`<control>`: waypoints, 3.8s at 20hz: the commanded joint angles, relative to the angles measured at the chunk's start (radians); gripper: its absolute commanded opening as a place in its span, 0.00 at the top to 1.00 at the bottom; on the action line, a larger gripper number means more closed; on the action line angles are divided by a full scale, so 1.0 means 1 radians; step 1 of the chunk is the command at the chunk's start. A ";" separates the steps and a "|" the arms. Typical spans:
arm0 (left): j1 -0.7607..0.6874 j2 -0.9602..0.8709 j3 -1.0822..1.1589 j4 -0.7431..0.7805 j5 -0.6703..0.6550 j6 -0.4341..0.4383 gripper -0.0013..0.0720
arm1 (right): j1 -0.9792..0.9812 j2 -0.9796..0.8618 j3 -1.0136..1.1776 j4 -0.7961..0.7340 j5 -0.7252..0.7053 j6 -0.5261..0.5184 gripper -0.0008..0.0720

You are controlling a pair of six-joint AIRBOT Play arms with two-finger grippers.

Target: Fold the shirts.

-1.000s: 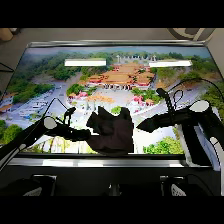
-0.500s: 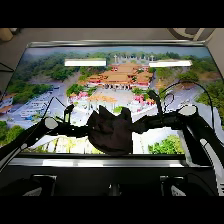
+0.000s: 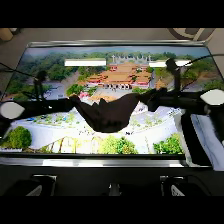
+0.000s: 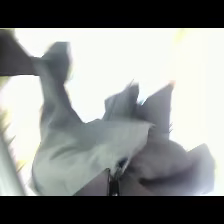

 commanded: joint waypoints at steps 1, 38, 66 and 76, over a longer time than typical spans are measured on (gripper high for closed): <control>0.187 0.204 0.288 0.102 -0.005 -0.041 0.94 | -0.162 0.169 0.314 -0.100 -0.081 -0.003 0.96; 0.200 -0.615 0.402 -0.098 -0.082 0.011 0.93 | -0.137 -0.600 0.548 -0.103 -0.125 0.308 0.94; 0.404 -0.641 0.186 0.185 -0.195 -0.082 0.78 | -0.162 -0.168 -0.157 -0.496 0.383 0.317 0.25; 0.417 -0.578 0.186 0.184 -0.237 -0.037 0.94 | -0.162 -0.168 -0.541 -0.253 0.151 0.246 0.23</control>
